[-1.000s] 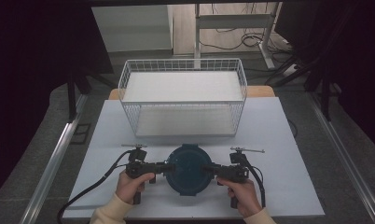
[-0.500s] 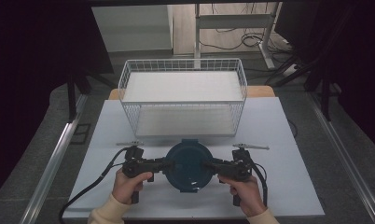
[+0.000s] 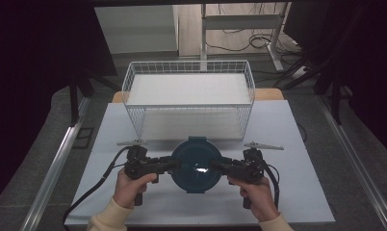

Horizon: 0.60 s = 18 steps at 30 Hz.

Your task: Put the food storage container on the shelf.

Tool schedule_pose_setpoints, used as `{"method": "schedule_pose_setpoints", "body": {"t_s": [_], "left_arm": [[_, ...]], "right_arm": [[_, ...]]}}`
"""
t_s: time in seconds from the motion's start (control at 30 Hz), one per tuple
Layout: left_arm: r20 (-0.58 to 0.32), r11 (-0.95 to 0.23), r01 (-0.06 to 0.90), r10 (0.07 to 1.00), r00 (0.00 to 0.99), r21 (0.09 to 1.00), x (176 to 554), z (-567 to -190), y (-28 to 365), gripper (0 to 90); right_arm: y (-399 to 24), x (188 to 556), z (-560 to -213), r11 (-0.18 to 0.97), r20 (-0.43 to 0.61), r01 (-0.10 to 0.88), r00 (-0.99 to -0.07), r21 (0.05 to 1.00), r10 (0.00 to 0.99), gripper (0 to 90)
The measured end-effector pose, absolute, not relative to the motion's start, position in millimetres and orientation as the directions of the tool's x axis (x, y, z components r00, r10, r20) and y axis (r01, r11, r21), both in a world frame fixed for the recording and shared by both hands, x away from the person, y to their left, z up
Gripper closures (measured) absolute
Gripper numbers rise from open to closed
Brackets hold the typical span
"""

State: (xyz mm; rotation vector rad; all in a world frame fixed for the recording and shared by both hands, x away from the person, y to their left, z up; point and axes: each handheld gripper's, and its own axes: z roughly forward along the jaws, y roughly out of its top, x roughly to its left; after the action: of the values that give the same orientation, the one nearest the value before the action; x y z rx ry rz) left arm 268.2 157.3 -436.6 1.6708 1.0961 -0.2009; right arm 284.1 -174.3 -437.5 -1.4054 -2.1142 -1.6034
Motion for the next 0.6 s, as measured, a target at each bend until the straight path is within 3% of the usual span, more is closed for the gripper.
{"method": "schedule_pose_setpoints", "body": {"t_s": [0.6], "left_arm": [[-0.577,0.008,0.687,0.550,0.604,0.726,285,-393,162,47.7]], "right_arm": [[-171,300,-392,0.006,0.548,0.676,-0.602,0.737,0.581,38.6]]}}
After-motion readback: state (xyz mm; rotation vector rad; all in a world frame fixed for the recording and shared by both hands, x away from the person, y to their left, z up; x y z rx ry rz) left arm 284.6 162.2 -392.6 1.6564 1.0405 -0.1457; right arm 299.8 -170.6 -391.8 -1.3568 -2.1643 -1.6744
